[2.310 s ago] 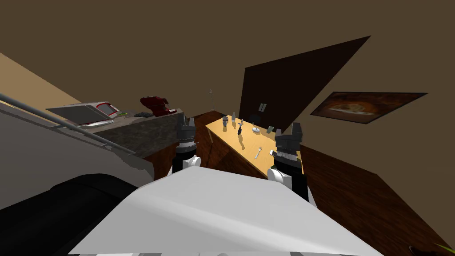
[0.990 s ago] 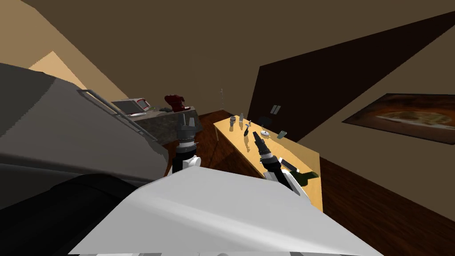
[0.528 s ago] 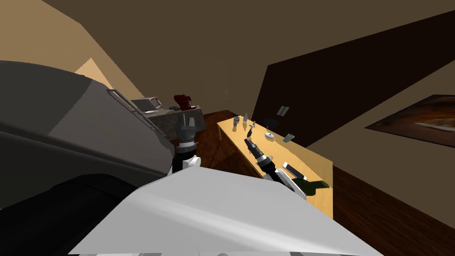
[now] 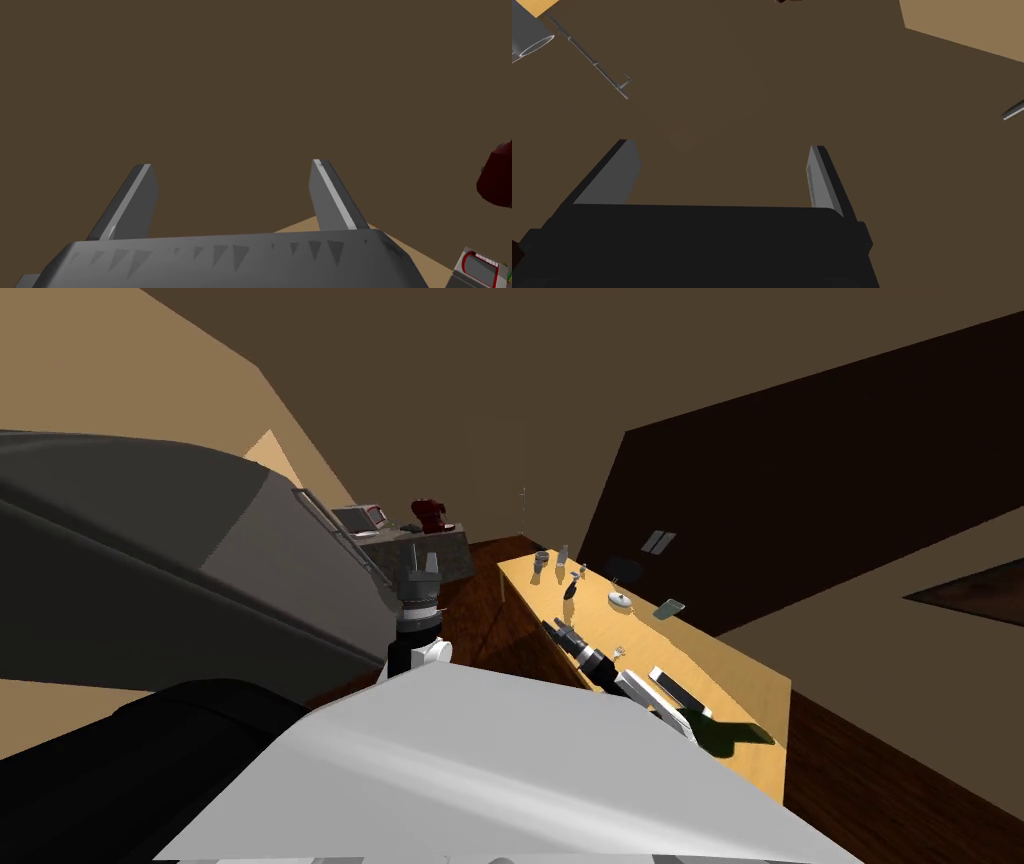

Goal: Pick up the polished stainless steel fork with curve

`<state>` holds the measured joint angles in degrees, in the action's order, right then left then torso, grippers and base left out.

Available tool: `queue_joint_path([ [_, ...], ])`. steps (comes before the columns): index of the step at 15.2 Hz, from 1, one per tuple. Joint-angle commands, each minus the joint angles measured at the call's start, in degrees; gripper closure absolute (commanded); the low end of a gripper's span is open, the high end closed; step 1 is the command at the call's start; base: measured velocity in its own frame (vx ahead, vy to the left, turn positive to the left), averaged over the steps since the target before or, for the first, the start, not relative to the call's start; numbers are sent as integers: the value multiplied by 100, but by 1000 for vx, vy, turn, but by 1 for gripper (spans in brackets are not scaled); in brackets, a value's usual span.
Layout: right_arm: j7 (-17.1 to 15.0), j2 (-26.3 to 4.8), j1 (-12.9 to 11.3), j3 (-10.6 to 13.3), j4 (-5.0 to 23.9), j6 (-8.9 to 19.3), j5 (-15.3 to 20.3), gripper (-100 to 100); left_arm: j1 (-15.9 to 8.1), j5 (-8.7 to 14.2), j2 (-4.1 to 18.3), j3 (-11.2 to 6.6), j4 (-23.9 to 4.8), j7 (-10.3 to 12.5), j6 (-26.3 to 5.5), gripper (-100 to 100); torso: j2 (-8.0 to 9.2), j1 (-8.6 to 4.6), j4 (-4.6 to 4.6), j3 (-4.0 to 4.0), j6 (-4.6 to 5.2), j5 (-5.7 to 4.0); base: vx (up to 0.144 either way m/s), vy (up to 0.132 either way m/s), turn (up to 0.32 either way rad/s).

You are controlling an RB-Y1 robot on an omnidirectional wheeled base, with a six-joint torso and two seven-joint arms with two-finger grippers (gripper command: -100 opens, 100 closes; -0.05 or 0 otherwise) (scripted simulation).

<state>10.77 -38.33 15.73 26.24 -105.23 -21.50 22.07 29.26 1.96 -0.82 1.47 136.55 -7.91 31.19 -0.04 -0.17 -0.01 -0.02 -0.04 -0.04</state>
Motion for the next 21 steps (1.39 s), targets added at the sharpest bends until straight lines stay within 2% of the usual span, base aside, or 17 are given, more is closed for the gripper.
queue_joint_path([
  [1,60,-254,-34,202,196,-11,197,-100,0,0,0,0,0,0,0,0,0,0,0,0,0,0,-6,-34,215],
  [2,117,-408,-136,380,395,-12,384,-100,0,0,0,0,0,0,0,0,1,-1,0,0,3,0,-8,-32,282],
  [4,117,-501,-136,440,445,-12,423,-100,0,0,0,0,0,0,0,0,0,-1,0,0,2,0,-4,-32,129],
  [5,174,-744,-239,678,634,-12,651,-100,1,0,0,-1,0,0,0,0,0,1,0,0,5,0,-6,-21,154],
  [6,174,-744,-239,681,695,-12,651,-100,0,0,0,0,0,0,0,0,0,3,0,0,2,0,-7,-22,190],
  [7,231,-965,-342,881,843,-11,853,-100,0,0,0,0,0,0,0,0,0,3,0,0,3,1,-7,-25,289],
  [9,231,-981,-342,923,947,-11,880,-100,0,0,0,0,0,0,0,0,0,1,0,0,1,0,-7,-33,155],
  [10,288,-1212,-444,1166,1151,-8,1109,-100,1,0,0,-1,0,0,0,0,-1,1,0,0,5,0,-7,-26,152],
  [11,288,-1212,-444,1166,1200,-8,1109,-100,0,0,0,0,0,0,0,0,-1,2,0,-1,1,1,-7,-29,193],
  [12,346,-1374,-545,1393,1432,-5,1325,-100,0,0,0,0,0,0,0,0,-1,1,0,-1,3,0,-7,-32,274],
  [13,346,-1436,-545,1408,1452,-5,1337,-100,0,0,0,0,0,0,0,0,0,0,0,0,1,0,-6,-35,222],
  [14,402,-1573,-645,1576,1681,0,1537,-100,0,0,0,0,0,0,0,0,-1,-1,0,0,3,1,-5,-38,240],
  [15,402,-1651,-645,1649,1702,0,1563,-100,0,0,0,0,0,0,0,0,-2,-3,0,-1,1,0,-3,-39,187],
  [16,458,-1810,-743,1816,1910,7,1753,-100,1,0,0,0,0,0,0,0,-3,-4,0,-1,3,0,-7,-37,253],
  [18,513,-2052,-838,2059,2100,14,1974,-100,1,0,0,0,0,0,0,0,-2,-4,0,-1,3,1,-7,-37,196],
  [20,513,-2053,-838,2123,2195,14,2006,-100,1,0,0,0,0,0,0,0,-3,-2,0,-2,3,1,-6,-31,142],
  [21,567,-2237,-931,2355,2389,24,2221,-100,1,0,0,-1,0,0,0,0,-3,0,0,-1,6,0,-8,-30,183],
])
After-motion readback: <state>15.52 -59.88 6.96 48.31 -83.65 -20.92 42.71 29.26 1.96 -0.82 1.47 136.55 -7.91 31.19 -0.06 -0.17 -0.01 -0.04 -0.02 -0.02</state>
